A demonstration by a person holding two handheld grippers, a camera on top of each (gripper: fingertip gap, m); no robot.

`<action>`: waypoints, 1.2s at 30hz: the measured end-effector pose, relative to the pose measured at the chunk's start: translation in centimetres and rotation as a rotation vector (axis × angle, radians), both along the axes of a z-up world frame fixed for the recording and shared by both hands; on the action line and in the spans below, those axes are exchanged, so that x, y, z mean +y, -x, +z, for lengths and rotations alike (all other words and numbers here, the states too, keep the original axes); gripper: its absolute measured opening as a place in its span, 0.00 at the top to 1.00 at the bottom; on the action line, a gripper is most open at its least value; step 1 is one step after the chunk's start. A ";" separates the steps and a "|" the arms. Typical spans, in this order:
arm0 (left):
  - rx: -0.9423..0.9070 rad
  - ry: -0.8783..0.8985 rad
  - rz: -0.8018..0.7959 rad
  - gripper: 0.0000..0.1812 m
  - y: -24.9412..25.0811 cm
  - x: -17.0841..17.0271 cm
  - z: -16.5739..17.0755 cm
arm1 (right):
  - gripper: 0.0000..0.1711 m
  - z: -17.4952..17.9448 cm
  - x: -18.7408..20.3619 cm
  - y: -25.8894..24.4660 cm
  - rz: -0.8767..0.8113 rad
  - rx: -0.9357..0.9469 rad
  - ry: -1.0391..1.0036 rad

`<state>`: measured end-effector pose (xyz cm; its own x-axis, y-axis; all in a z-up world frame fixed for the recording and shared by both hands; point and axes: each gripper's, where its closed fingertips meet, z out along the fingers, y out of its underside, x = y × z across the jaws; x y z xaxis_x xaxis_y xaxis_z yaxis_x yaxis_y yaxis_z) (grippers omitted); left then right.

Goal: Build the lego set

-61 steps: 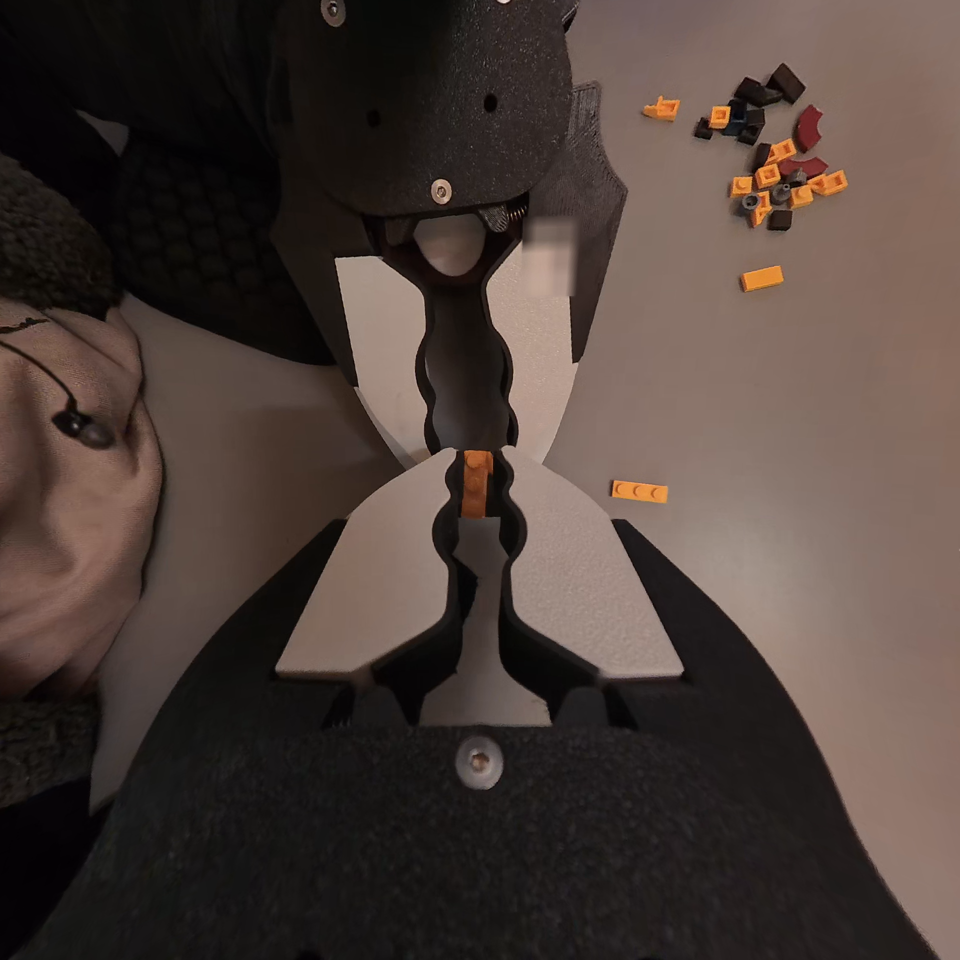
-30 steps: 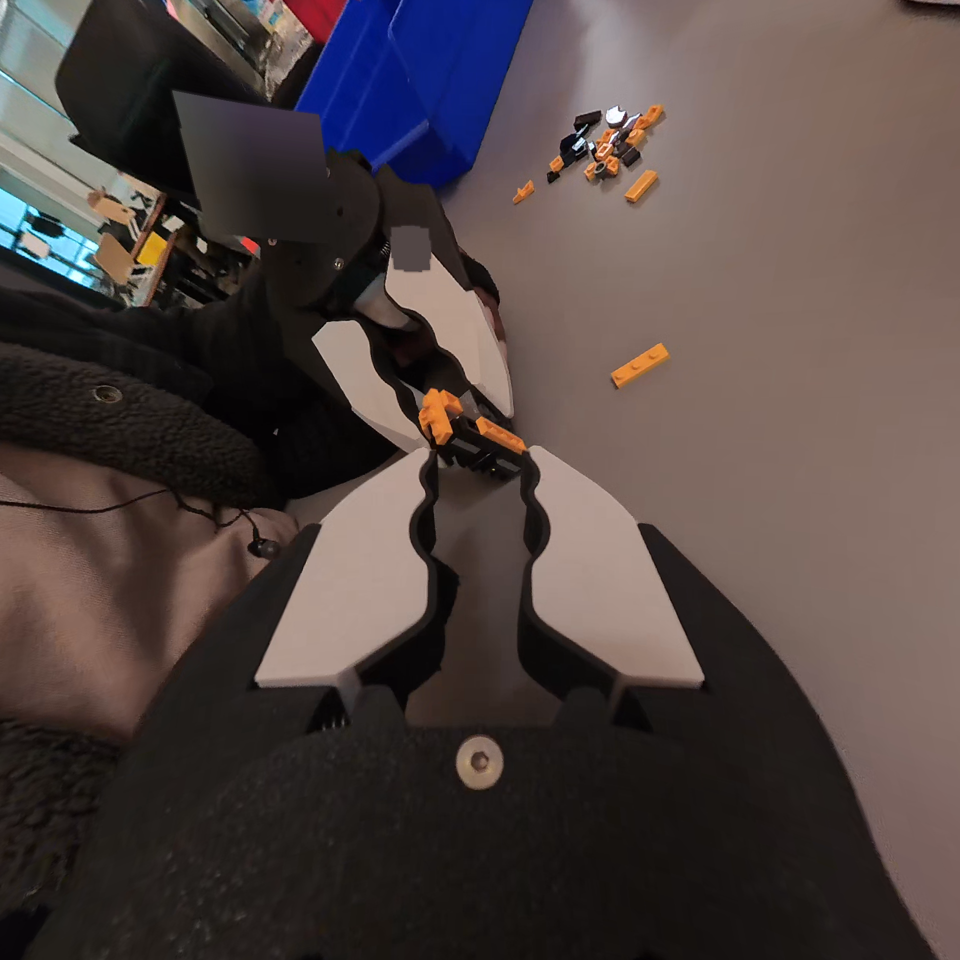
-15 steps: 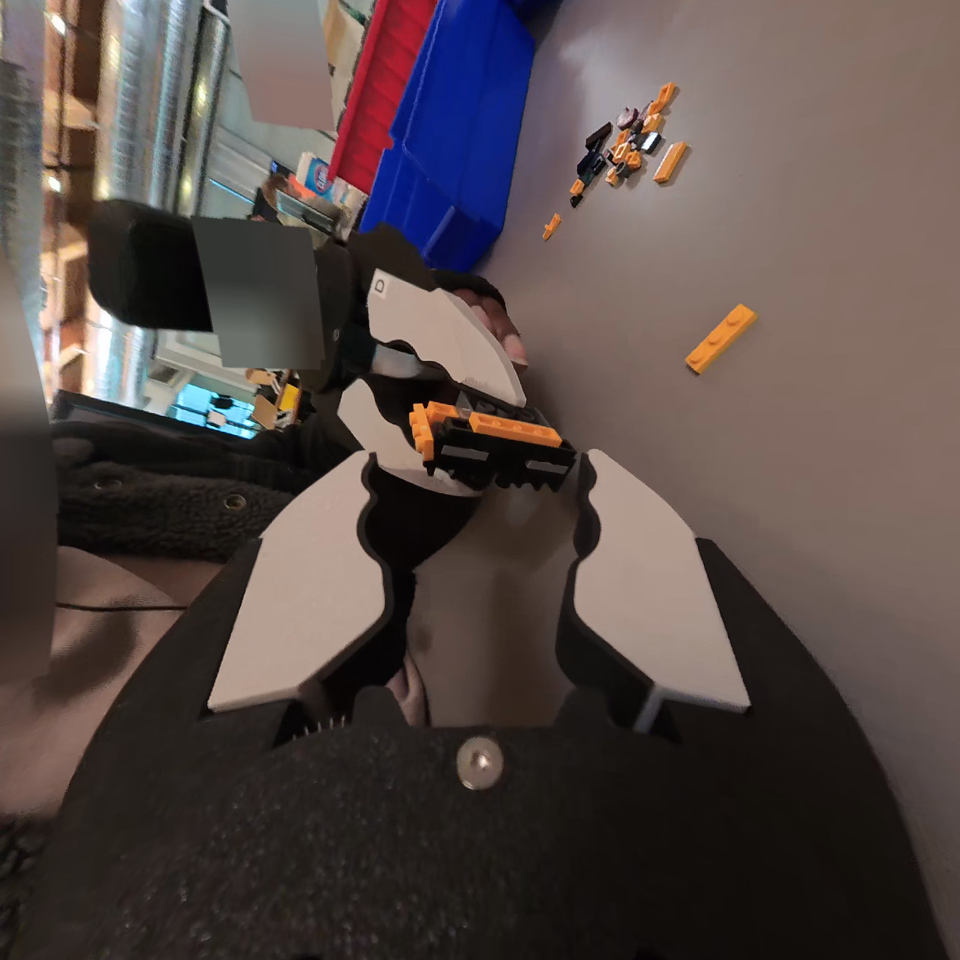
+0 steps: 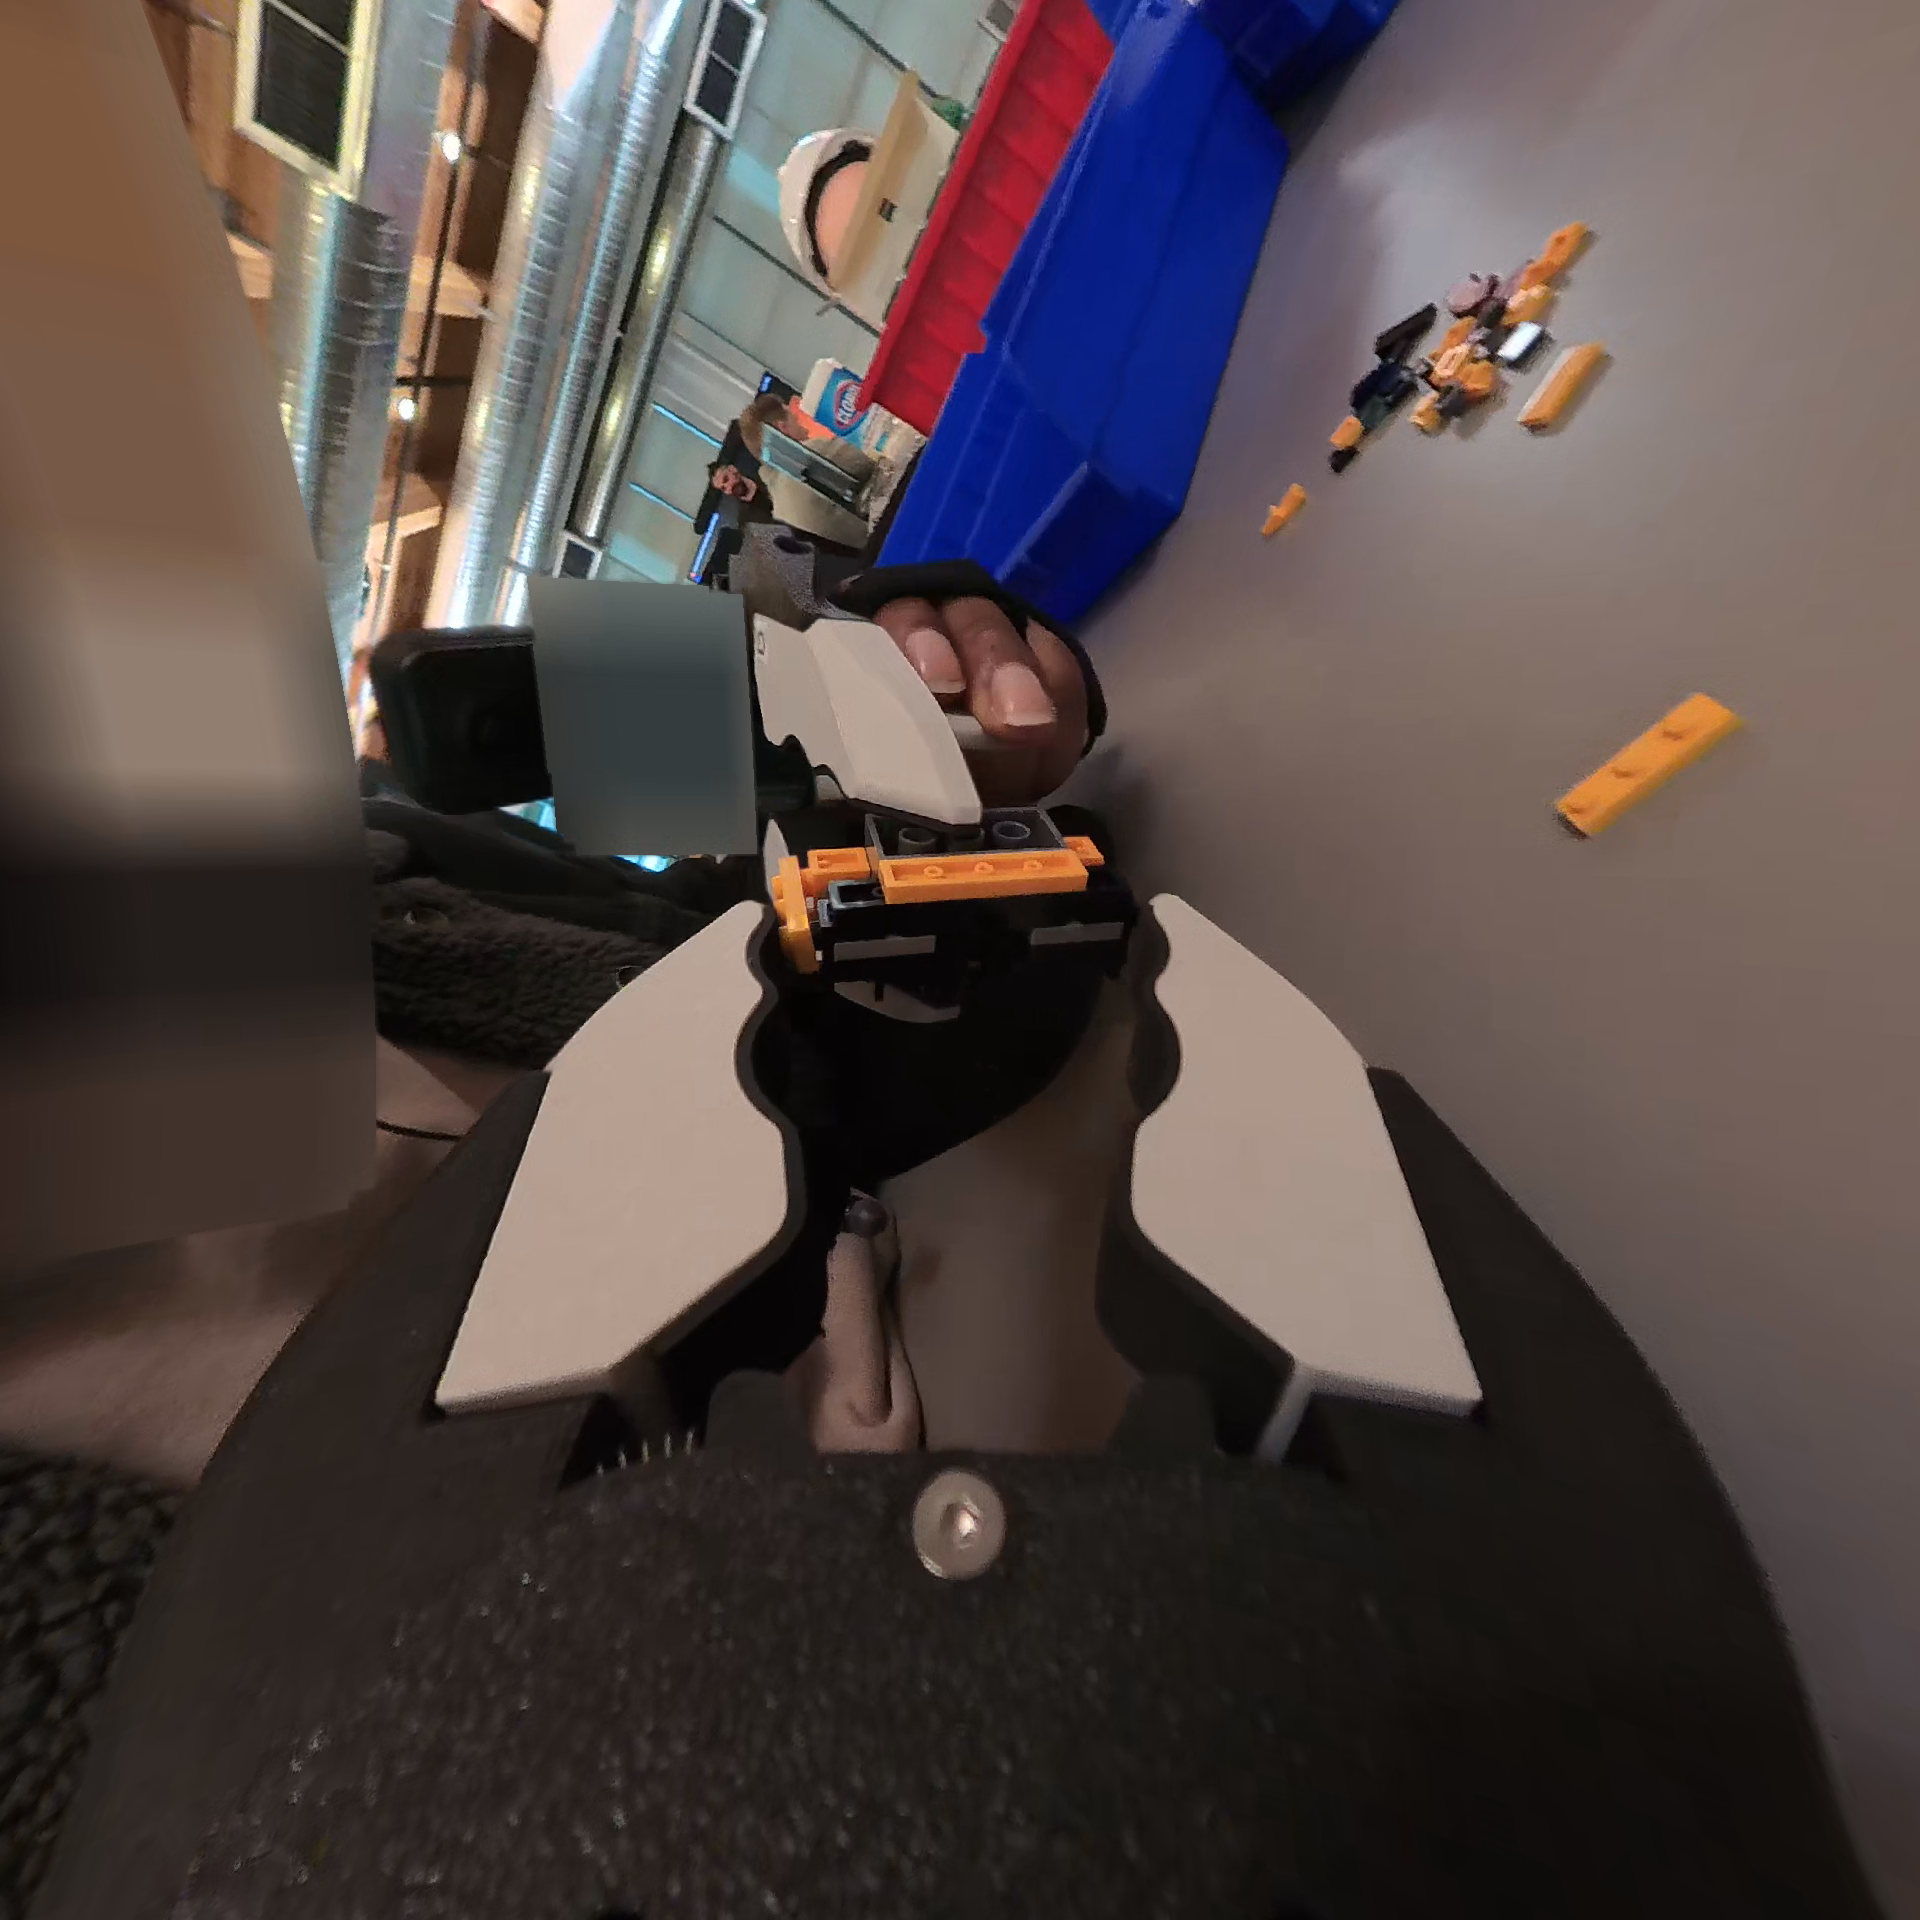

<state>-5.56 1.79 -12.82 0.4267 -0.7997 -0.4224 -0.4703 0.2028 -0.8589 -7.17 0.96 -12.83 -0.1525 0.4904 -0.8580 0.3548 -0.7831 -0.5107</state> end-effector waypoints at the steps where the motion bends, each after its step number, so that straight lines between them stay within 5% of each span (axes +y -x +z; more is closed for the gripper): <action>1: -0.001 -0.031 -0.006 0.83 -0.1 -0.2 0.3 | 0.63 0.3 -0.2 0.0 0.008 0.023 -0.003; 9: 0.056 -0.207 -0.024 0.83 -0.7 -1.5 1.9 | 0.63 1.8 -1.4 -0.6 0.054 0.156 -0.074; 28: 0.128 -0.316 -0.014 0.83 -0.9 -2.2 2.6 | 0.64 2.4 -2.0 -1.0 0.040 0.179 -0.211; 32: 0.157 -0.416 0.016 0.83 -0.8 -2.2 3.5 | 0.52 2.9 -2.4 -1.1 0.075 0.195 -0.223; 36: 0.175 -0.457 0.020 0.83 -0.8 -2.4 3.8 | 0.52 3.5 -2.2 -1.2 0.060 0.211 -0.286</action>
